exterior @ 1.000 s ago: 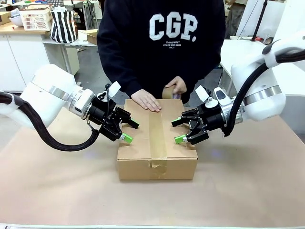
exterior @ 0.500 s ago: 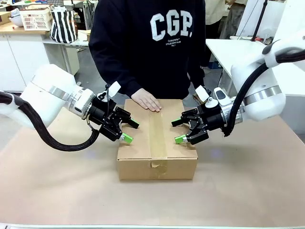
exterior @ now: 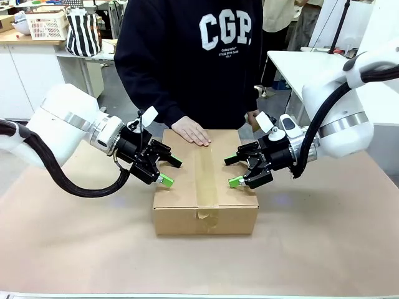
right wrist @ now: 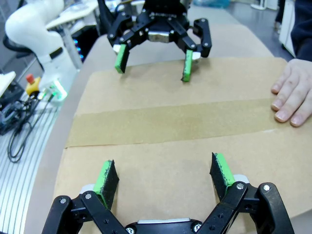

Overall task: Pack the gift set into the box.
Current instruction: Press and hold the closed box until the human finishes sealing it.

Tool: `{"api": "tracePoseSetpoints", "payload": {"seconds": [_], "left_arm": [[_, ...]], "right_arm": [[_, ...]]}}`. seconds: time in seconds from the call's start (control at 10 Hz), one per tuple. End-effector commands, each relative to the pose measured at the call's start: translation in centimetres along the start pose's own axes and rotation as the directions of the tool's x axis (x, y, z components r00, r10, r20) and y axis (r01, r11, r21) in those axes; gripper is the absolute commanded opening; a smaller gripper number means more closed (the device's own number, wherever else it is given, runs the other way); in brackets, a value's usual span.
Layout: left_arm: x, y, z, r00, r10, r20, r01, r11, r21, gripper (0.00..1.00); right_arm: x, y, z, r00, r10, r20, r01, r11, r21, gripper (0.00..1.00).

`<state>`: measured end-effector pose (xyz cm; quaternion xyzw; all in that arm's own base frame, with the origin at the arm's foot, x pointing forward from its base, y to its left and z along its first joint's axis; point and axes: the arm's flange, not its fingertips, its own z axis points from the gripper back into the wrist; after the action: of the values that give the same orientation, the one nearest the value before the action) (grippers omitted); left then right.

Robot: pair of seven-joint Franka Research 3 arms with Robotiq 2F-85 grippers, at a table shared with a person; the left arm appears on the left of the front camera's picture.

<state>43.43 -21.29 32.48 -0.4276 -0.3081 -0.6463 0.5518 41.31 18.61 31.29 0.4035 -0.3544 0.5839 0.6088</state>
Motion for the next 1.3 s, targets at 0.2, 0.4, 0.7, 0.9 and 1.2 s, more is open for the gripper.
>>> {"api": "tracePoseSetpoints", "payload": {"seconds": [0.2,0.4,0.7,0.9,1.2], "left_arm": [[0.0,0.0,0.0,1.000,0.000,0.000,0.000,1.000,0.000,1.00],[3.4,-2.4,1.5,0.995,0.099,0.030,-0.098,0.994,-0.058,1.00],[7.3,-8.1,5.1,0.905,0.404,0.133,-0.397,0.915,-0.075,1.00],[7.9,-13.4,8.0,0.800,0.577,0.162,-0.570,0.816,-0.094,1.00],[4.8,-19.7,13.9,0.647,0.687,0.331,-0.725,0.689,-0.012,1.00]], "right_arm": [[0.0,0.0,0.0,1.000,0.000,0.000,0.000,1.000,0.000,1.00],[3.1,2.3,2.4,0.982,-0.186,0.017,0.186,0.982,0.032,1.00],[6.7,7.8,7.0,0.850,-0.526,0.023,0.523,0.849,0.077,1.00],[7.4,13.3,10.8,0.793,-0.609,0.015,0.609,0.793,0.013,1.00],[2.9,18.4,18.2,0.630,-0.754,0.186,0.772,0.635,-0.037,1.00]]}}
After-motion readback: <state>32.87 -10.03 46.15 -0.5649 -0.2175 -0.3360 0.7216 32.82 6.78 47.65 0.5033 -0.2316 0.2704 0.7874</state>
